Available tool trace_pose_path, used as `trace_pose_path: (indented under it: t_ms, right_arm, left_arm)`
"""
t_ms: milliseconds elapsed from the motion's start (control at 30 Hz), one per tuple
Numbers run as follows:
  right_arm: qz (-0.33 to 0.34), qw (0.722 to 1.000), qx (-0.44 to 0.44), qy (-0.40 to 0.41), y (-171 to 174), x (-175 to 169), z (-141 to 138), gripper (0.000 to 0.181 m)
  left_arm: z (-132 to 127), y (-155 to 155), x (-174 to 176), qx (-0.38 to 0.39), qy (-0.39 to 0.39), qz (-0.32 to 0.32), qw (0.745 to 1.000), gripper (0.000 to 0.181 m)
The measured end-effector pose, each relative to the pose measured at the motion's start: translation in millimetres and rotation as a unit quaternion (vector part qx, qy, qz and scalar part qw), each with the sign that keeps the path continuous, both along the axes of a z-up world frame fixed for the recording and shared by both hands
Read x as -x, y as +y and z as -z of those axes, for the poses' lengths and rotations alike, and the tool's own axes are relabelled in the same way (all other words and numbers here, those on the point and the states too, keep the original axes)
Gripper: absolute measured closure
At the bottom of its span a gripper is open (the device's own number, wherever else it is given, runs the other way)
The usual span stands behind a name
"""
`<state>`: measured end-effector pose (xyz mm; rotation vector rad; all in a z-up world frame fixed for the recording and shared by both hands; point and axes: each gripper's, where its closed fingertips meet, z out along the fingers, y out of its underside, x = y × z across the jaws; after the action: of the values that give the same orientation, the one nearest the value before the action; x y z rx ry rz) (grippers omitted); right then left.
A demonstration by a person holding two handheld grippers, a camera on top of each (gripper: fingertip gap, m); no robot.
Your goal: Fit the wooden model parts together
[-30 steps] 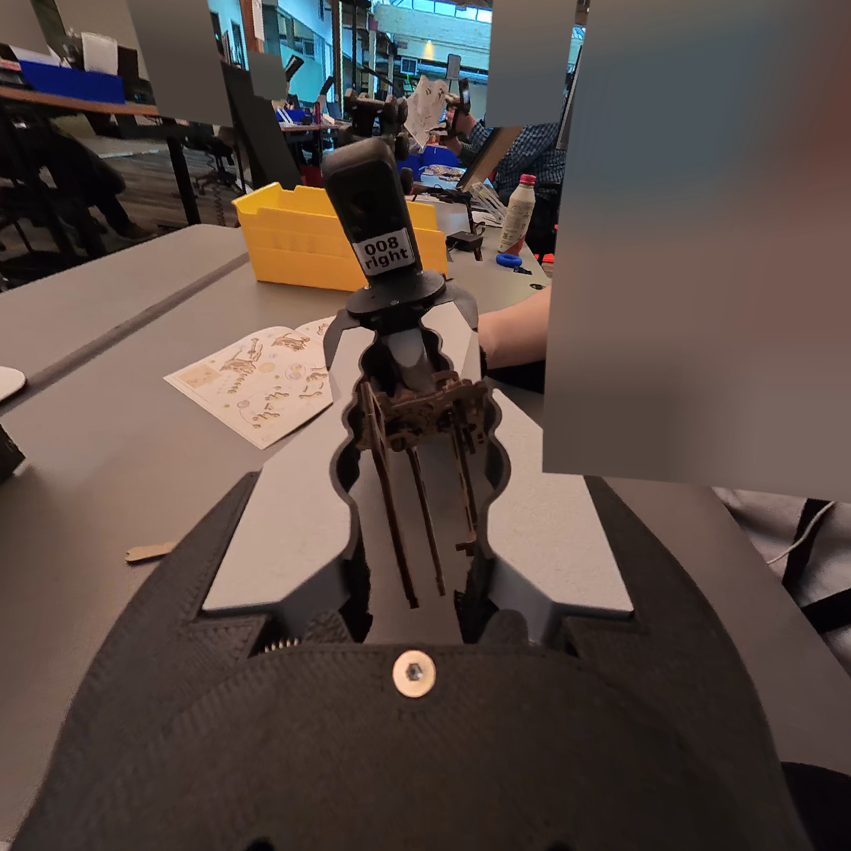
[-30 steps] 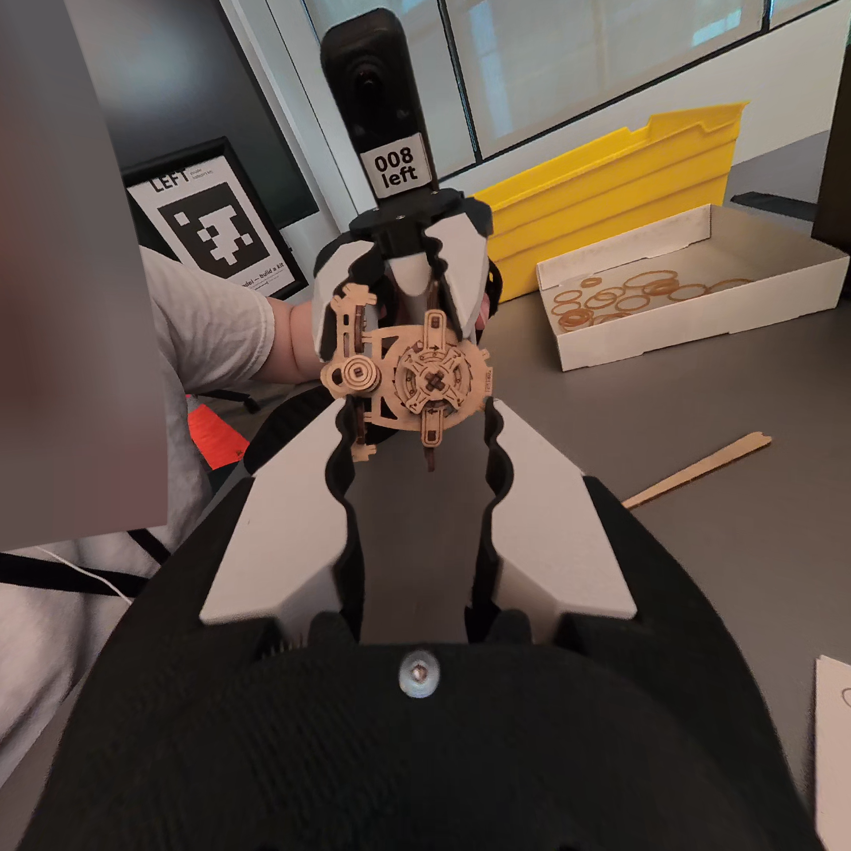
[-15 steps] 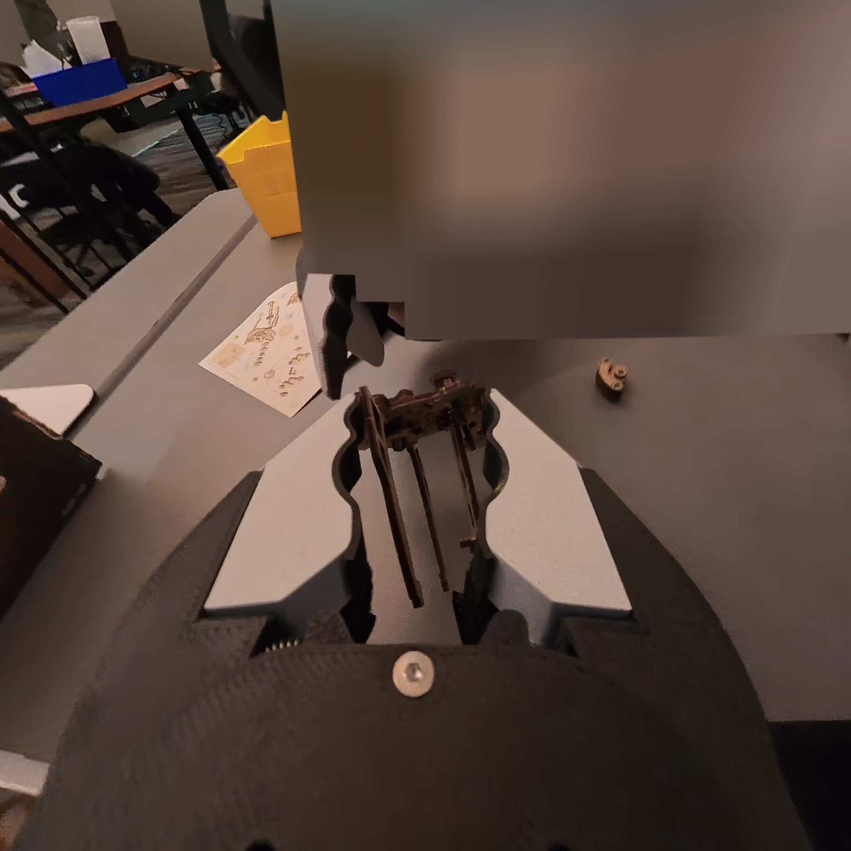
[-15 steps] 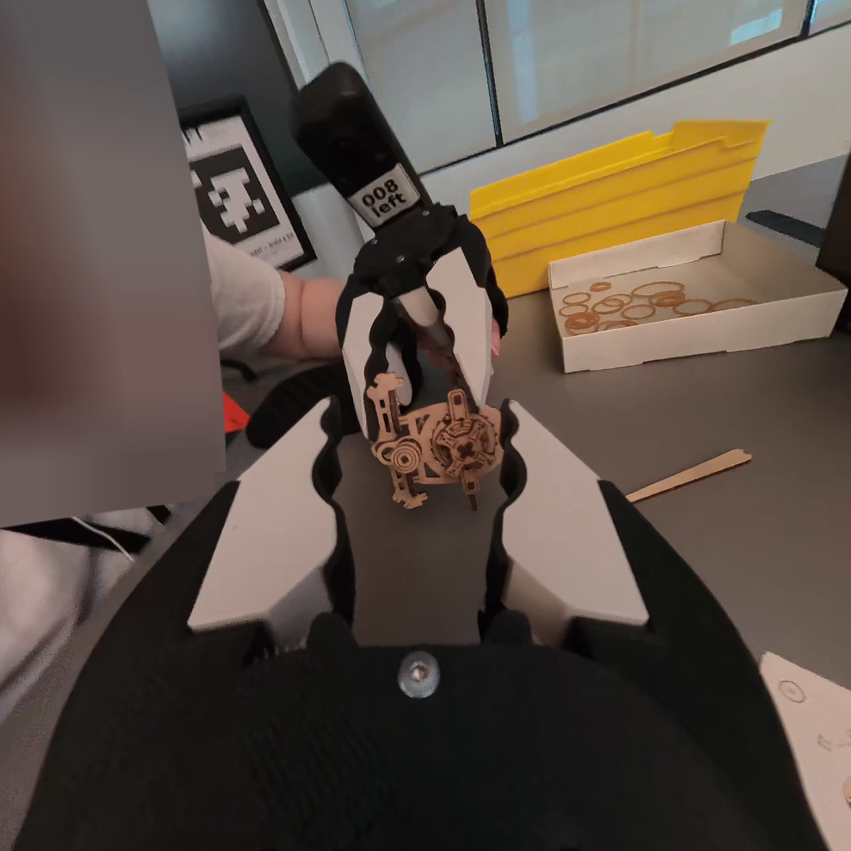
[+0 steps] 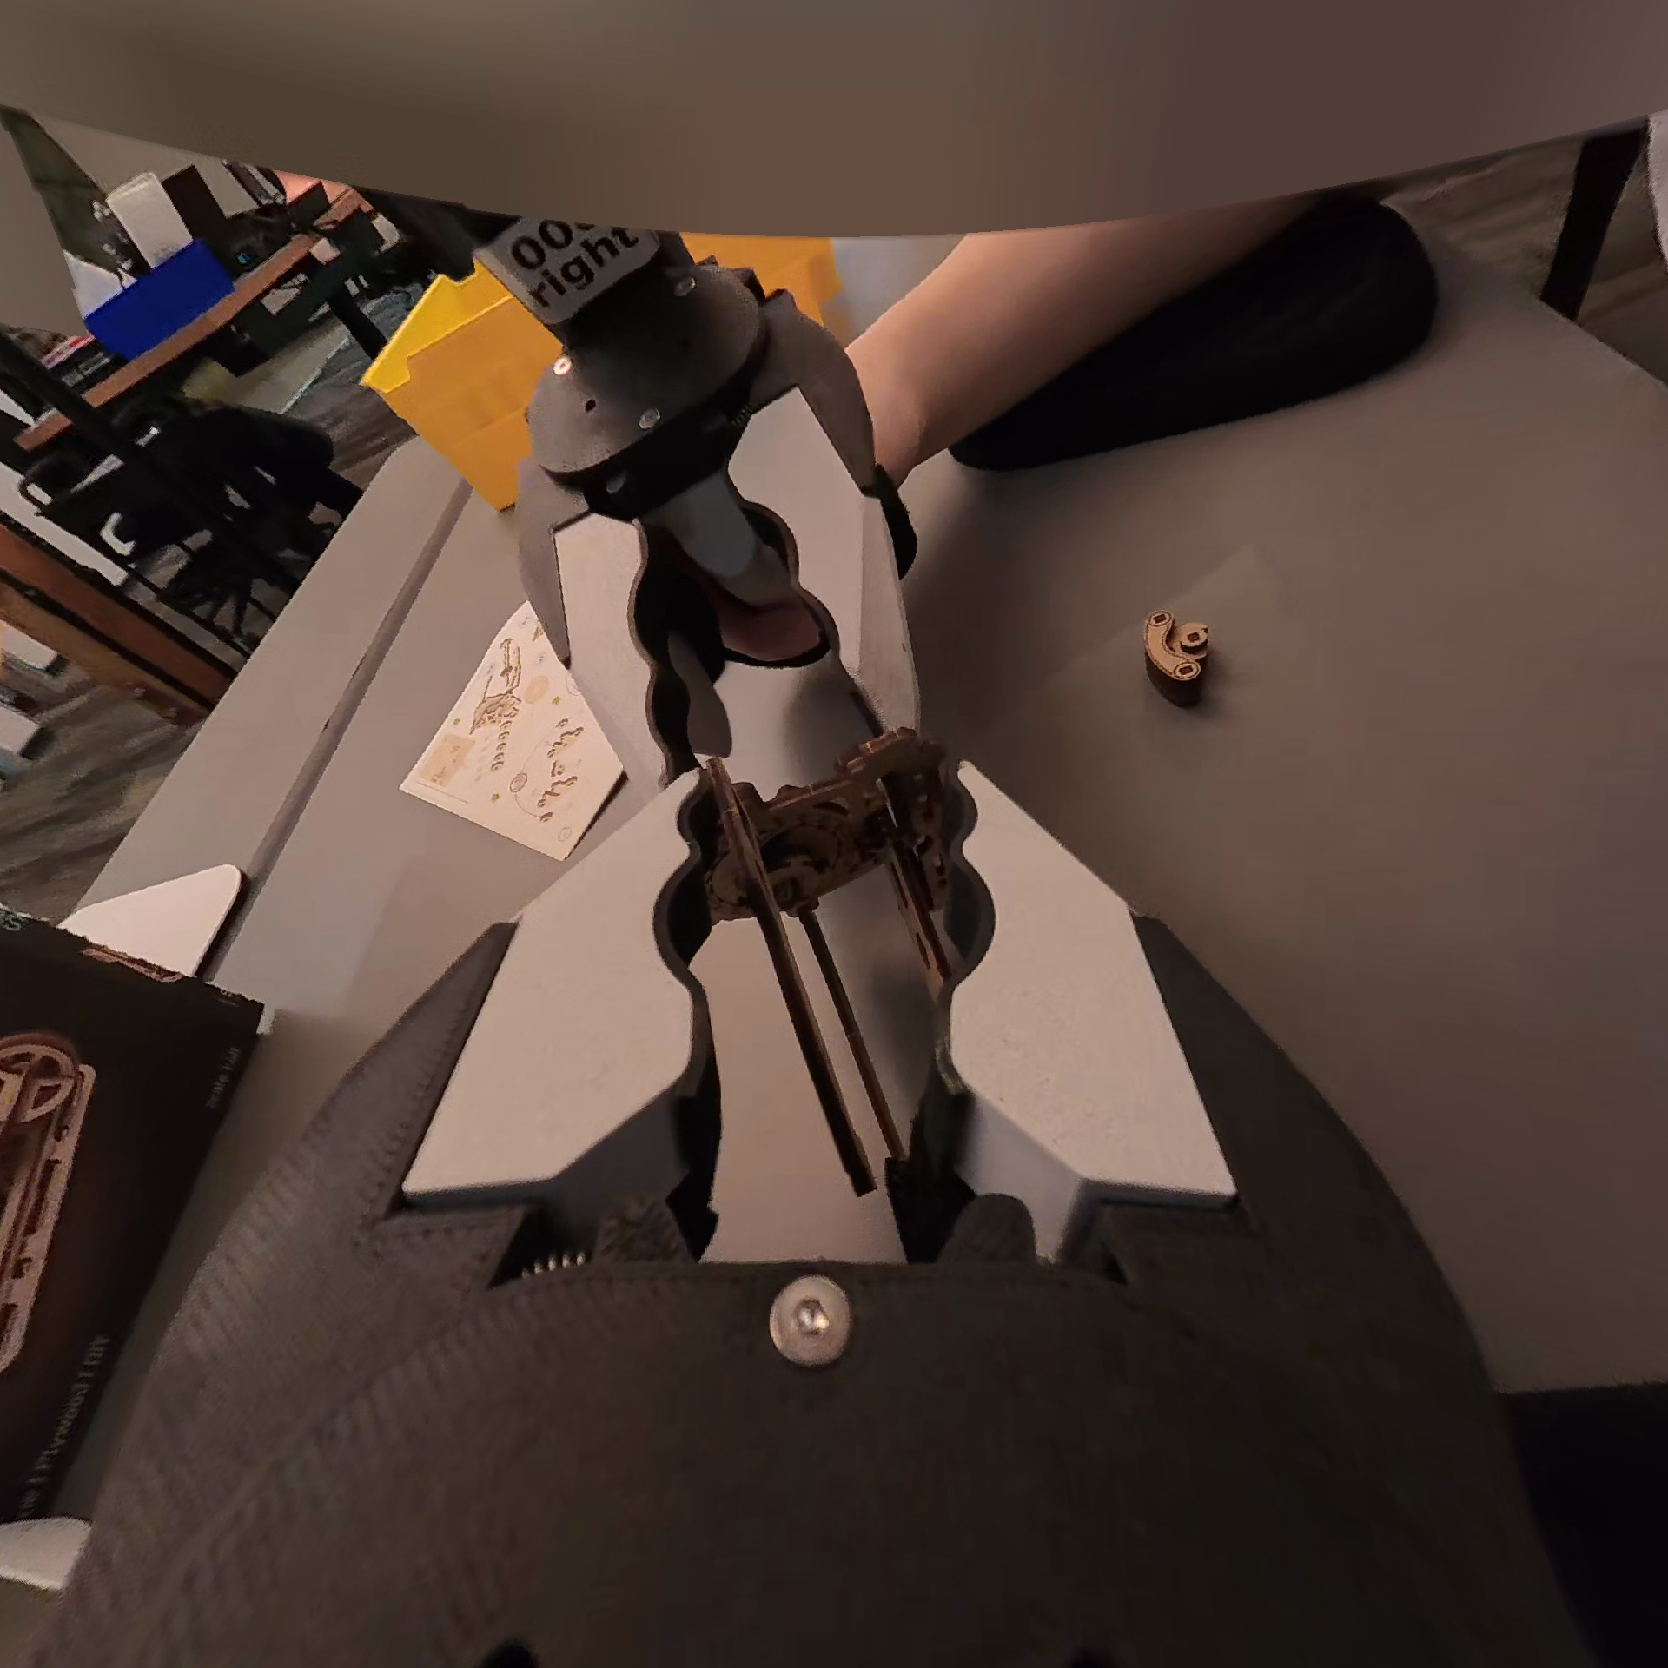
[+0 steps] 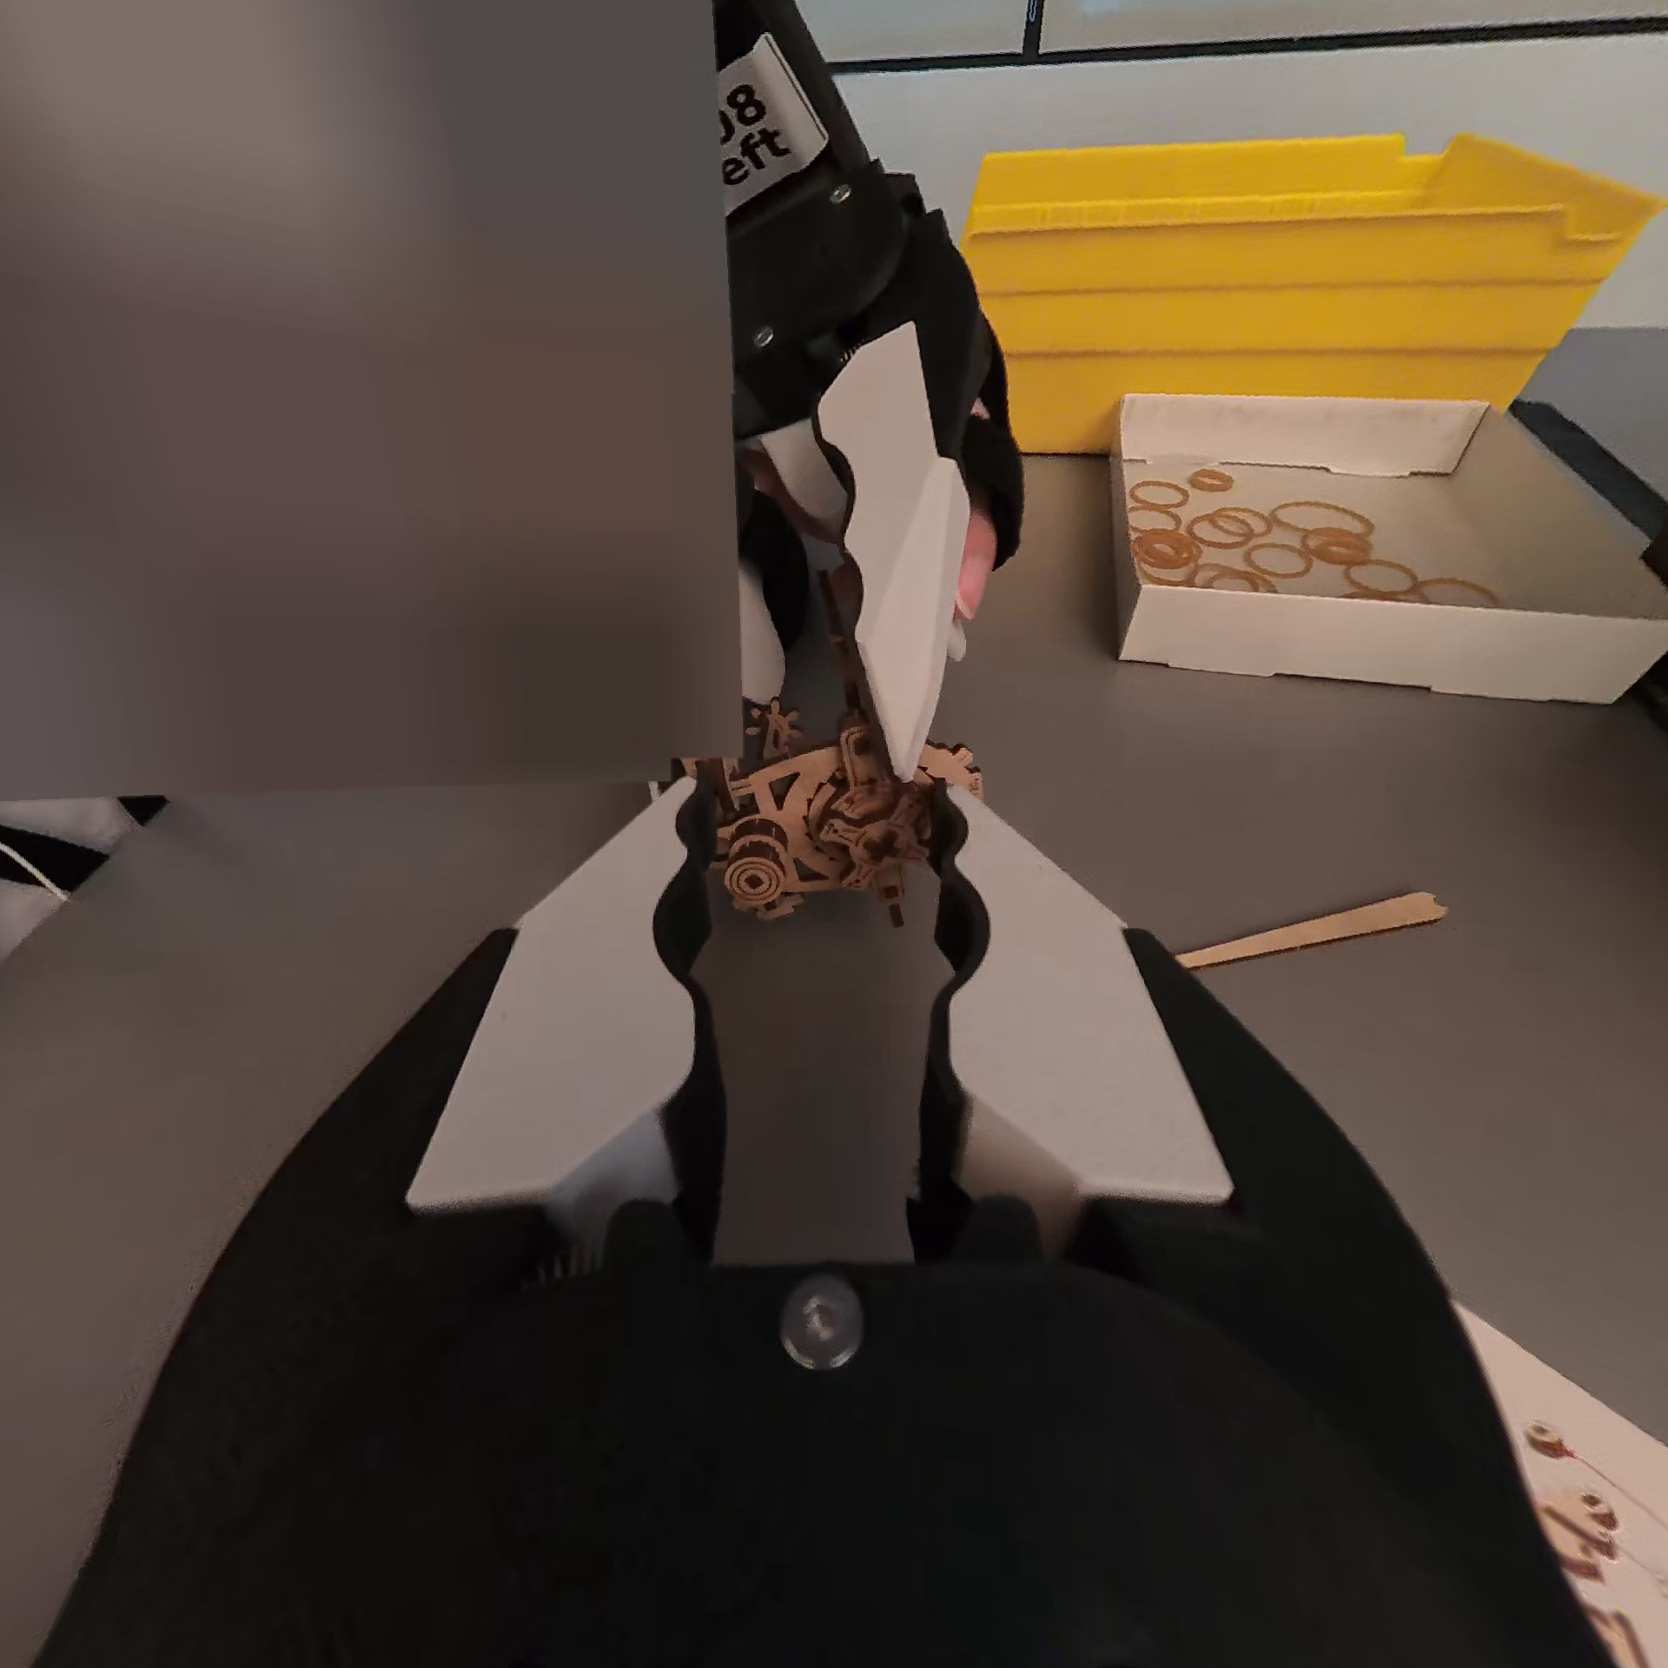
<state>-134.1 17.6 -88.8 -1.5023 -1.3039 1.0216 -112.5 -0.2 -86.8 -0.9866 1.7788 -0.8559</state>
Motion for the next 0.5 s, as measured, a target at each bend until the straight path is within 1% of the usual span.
trace_pose_path:
  t_ms: [233,333,433,500]
  right_arm:
    - [-0.006,0.998,-0.065,0.021,-4.0,-0.4,-13.0,0.133]
    - [0.007,0.997,-0.077,0.031,-1.1,-0.5,-17.6,0.126]
    - [0.003,0.995,-0.083,0.051,-3.9,-1.5,-26.7,0.127]
    - [-0.003,0.996,-0.074,0.051,-5.2,-1.4,-25.0,0.129]
  left_arm:
    - [-12.4,-4.5,0.6,-0.024,-0.047,0.013,0.999,0.134]
    - [-14.8,-3.4,0.7,-0.012,-0.051,0.011,0.999,0.134]
    - [-15.5,-1.7,0.1,0.001,-0.055,0.007,0.998,0.134]
    - [-20.1,-2.3,-0.2,0.010,-0.066,0.006,0.998,0.134]
